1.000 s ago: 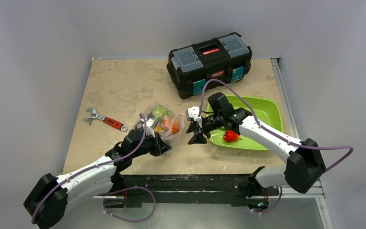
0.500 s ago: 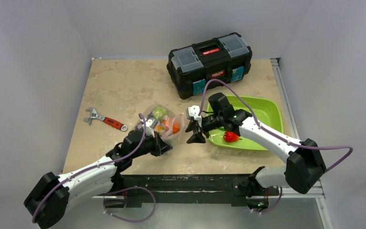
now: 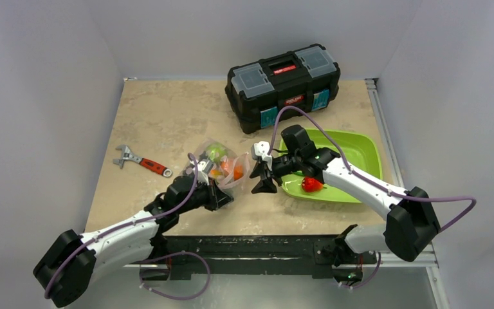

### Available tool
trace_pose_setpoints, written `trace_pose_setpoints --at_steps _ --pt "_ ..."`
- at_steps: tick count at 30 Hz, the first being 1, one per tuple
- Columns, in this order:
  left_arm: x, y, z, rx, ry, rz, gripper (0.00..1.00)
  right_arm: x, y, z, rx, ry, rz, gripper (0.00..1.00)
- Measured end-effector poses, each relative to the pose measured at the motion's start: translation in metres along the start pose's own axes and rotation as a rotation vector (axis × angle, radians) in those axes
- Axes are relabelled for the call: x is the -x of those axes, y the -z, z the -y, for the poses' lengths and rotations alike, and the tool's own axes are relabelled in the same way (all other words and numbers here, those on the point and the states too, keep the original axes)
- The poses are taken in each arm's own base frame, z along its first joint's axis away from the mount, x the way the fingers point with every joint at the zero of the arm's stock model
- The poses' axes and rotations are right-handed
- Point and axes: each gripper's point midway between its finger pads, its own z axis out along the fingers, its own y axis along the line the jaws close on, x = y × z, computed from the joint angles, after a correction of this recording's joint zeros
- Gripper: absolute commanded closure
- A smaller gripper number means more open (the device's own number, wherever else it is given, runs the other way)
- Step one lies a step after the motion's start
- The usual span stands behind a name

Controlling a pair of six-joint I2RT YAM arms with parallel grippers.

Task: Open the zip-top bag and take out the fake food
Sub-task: Pick up the fake fruit from the zipper food storage bag.

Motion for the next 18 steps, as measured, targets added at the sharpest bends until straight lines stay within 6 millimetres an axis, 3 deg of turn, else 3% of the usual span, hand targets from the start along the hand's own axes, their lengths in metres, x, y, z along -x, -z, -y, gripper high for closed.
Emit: trace_pose_setpoints --at_steps 10,18 --pt "0.002 -0.001 0.002 -0.007 0.000 0.007 1.00 -0.001 -0.003 -0.001 0.003 -0.030 -0.011 0.53" --pt "0.001 -0.001 0.002 -0.007 0.016 0.002 1.00 0.019 -0.019 0.011 -0.003 -0.051 -0.043 0.66"
